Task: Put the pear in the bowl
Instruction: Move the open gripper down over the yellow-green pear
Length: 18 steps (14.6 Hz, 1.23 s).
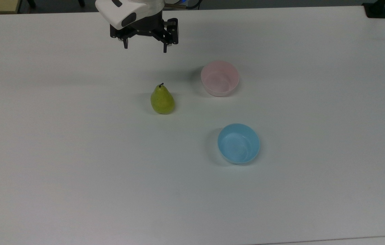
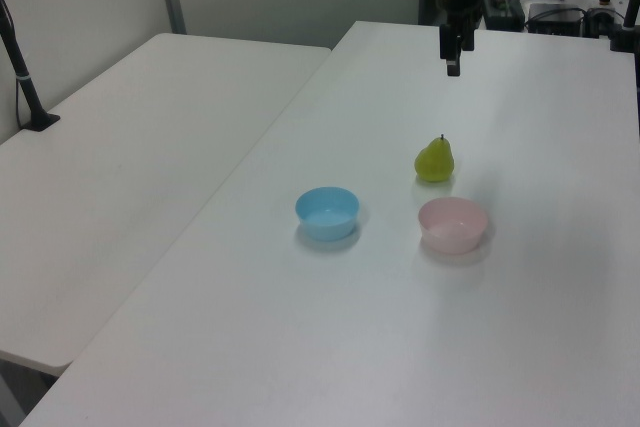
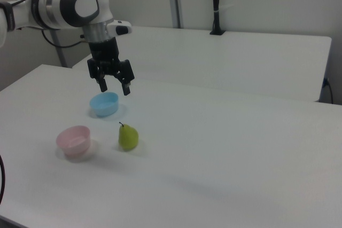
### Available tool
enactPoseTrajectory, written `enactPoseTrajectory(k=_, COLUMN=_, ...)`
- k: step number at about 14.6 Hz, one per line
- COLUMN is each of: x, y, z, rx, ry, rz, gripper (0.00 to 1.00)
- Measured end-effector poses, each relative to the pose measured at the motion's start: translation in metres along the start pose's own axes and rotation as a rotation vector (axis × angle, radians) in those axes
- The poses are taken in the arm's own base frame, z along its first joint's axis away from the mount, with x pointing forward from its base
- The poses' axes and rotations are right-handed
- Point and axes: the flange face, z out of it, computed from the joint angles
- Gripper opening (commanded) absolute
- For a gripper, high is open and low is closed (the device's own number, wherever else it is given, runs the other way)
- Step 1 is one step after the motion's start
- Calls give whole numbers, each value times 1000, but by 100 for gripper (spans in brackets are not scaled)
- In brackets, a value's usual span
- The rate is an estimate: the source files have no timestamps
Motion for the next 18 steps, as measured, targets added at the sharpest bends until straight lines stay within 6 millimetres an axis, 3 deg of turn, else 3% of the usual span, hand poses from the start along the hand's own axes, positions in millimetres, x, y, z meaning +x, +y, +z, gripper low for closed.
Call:
enactPoseTrajectory(k=5, x=-1, y=18, z=-5, rx=0, ry=9, rz=32, gripper=100)
enactPoseTrajectory(k=15, x=1, y=29, z=-13, rx=47, ry=26, rz=64, gripper=100)
enactPoseTrajectory(k=18, x=15, y=19, z=13, rx=40, ry=-16, rz=21, gripper=100)
